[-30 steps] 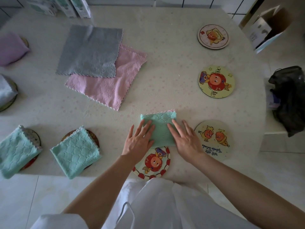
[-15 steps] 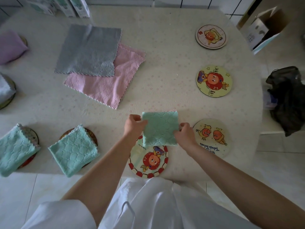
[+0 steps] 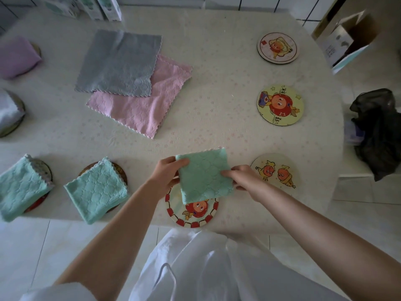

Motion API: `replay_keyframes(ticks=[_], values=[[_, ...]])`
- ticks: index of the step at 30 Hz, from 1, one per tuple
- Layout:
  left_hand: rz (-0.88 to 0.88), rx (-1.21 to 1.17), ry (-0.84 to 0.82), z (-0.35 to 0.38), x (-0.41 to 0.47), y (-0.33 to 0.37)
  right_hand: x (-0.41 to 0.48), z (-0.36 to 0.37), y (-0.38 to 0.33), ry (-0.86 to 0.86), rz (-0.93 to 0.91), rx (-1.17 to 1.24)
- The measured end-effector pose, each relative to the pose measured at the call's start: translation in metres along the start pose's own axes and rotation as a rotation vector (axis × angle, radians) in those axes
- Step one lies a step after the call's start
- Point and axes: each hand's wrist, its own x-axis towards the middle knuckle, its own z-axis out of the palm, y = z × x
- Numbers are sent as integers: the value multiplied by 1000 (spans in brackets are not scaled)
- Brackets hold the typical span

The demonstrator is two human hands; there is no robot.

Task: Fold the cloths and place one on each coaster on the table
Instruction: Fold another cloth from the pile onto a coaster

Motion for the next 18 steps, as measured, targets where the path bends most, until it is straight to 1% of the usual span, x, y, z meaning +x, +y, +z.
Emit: replay_keyframes(ticks=[3,8,11,15,18], values=[[-23,-48,23,-14,-15,-23,-1,7,7,-50,-23,-30],[-51,-78,143,-35,-25,-68,-8,22,14,-114,-100,-144],[-11,-80,215,-45,-32,-89,-11,35,16,-142,-161,-212],[53,-16,266,-45,-30,-96,-6,39,23,-68,-263,-287],[93,24,325,-49,-31,-99,-2,42,25,-43,-314,-332]])
